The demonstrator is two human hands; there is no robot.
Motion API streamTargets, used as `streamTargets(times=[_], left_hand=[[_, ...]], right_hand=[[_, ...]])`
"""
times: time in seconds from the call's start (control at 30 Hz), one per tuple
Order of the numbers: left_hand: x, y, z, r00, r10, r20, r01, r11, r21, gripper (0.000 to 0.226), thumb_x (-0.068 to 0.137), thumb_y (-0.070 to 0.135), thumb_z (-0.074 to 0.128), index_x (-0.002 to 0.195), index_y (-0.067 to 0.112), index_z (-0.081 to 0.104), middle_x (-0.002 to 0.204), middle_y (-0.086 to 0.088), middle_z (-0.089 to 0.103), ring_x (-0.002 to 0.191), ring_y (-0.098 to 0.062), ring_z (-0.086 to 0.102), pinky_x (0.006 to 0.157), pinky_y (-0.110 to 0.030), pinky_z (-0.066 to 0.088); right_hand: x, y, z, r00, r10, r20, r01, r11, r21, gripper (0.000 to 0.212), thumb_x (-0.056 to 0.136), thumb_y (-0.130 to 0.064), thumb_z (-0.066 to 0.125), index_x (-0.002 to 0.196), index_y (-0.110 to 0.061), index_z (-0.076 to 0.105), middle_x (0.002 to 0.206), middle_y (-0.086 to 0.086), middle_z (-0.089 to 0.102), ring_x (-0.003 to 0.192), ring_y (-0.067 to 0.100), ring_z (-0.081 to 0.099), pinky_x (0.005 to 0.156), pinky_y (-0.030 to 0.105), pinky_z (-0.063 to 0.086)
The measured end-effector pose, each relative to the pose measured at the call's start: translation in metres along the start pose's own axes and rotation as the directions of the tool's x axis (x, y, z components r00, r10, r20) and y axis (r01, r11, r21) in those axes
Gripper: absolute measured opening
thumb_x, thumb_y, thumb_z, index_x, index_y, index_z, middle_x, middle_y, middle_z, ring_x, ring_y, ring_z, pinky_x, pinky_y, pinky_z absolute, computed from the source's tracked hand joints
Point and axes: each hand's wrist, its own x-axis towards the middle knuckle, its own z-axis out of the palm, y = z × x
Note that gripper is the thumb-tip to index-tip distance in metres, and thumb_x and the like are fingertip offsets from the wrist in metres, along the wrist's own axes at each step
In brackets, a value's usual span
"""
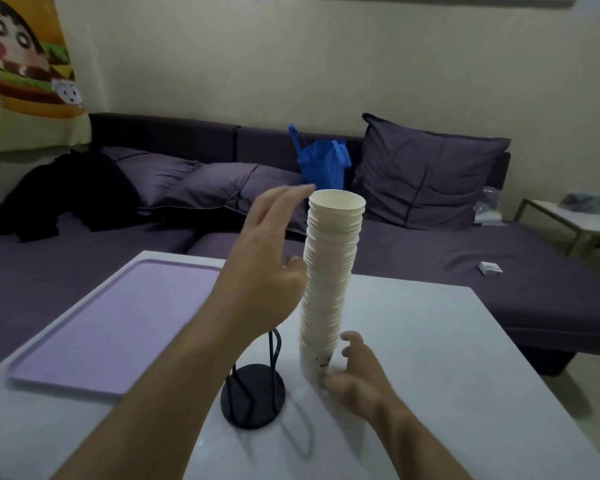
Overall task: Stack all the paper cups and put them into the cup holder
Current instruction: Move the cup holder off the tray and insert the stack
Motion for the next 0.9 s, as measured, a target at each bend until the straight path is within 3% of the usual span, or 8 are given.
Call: streamTargets(times=[0.07,0.13,0.2,0.27,0.4,0.57,0.7,0.9], left_hand=[[0.014,0.011,0.005,0.994,0.088,0.063,-0.091,0.995,0.041,0.087,0.085,-0.009,0.059,0.158,0.036,0.040,0.163,0.019,0.030,0.146,0.003,0.032,0.106,-0.003,0.032],[0.023,0.015,0.012,0.987,0.118,0.105,-0.130,0.984,0.121,0.076,0.091,-0.002,0.060,0.155,0.035,0.044,0.165,0.017,0.031,0.148,-0.005,0.034,0.116,-0.016,0.033],[0.025,0.013,0.018,0.987,0.119,0.109,-0.139,0.971,0.195,0.061,0.094,0.005,0.062,0.149,0.031,0.051,0.160,0.012,0.039,0.140,-0.011,0.045,0.113,-0.023,0.040],[0.021,0.011,0.017,0.992,0.103,0.075,-0.117,0.967,0.226,0.050,0.095,0.011,0.063,0.143,0.024,0.055,0.152,0.010,0.047,0.128,-0.011,0.052,0.103,-0.014,0.040],[0.013,0.005,0.005,0.998,0.013,-0.056,-0.003,0.982,0.187,0.037,0.098,0.033,0.063,0.131,0.018,0.062,0.139,0.012,0.055,0.114,-0.004,0.056,0.091,-0.004,0.038],[-0.002,-0.011,-0.022,0.929,-0.168,-0.330,0.197,0.979,0.056,0.034,0.110,0.034,0.046,0.102,0.013,0.072,0.096,0.008,0.068,0.089,-0.013,0.062,0.076,-0.030,0.045],[-0.016,-0.030,-0.047,0.869,-0.339,-0.361,0.336,0.939,-0.071,0.052,0.109,0.034,0.047,0.074,-0.001,0.063,0.072,-0.018,0.063,0.066,-0.026,0.057,0.065,-0.040,0.042],[-0.057,-0.057,-0.060,0.760,-0.647,-0.054,0.601,0.733,-0.318,0.053,0.092,0.071,0.054,0.088,0.025,0.079,0.087,-0.002,0.083,0.090,-0.026,0.080,0.104,-0.049,0.052]], right_hand=[[0.008,0.002,0.001,0.998,-0.066,0.006,0.066,0.997,0.049,0.080,0.063,-0.040,0.075,0.139,-0.032,0.050,0.132,-0.003,0.061,0.119,0.017,0.062,0.096,0.033,0.053],[0.011,0.002,0.004,0.995,-0.103,-0.005,0.103,0.989,0.110,0.053,0.074,-0.032,0.074,0.126,-0.035,0.060,0.123,-0.009,0.070,0.101,0.006,0.067,0.082,0.024,0.058],[0.013,0.004,0.007,0.992,-0.127,-0.001,0.126,0.981,0.151,0.043,0.082,-0.025,0.074,0.122,-0.037,0.063,0.117,-0.012,0.072,0.093,0.002,0.066,0.071,0.015,0.052],[0.017,0.008,0.010,0.989,-0.149,-0.004,0.147,0.969,0.197,0.044,0.082,-0.024,0.079,0.121,-0.038,0.064,0.117,-0.016,0.072,0.102,0.006,0.065,0.077,0.020,0.049],[0.021,0.016,0.003,0.984,-0.174,-0.023,0.172,0.932,0.320,0.041,0.083,-0.015,0.079,0.118,-0.032,0.064,0.112,-0.014,0.075,0.106,0.011,0.068,0.087,0.031,0.054],[0.023,0.031,-0.023,0.977,-0.199,-0.081,0.211,0.818,0.535,0.044,0.080,-0.001,0.083,0.116,-0.021,0.068,0.117,0.005,0.073,0.093,0.013,0.075,0.088,0.034,0.059],[0.017,0.034,-0.048,0.971,-0.196,-0.134,0.227,0.597,0.769,0.043,0.084,0.003,0.082,0.122,-0.013,0.072,0.124,0.019,0.071,0.105,0.028,0.077,0.098,0.049,0.062],[-0.002,0.013,-0.077,0.969,-0.147,-0.197,0.234,0.305,0.923,0.043,0.091,-0.007,0.076,0.132,-0.006,0.063,0.127,0.021,0.072,0.110,0.038,0.075,0.089,0.046,0.064]])
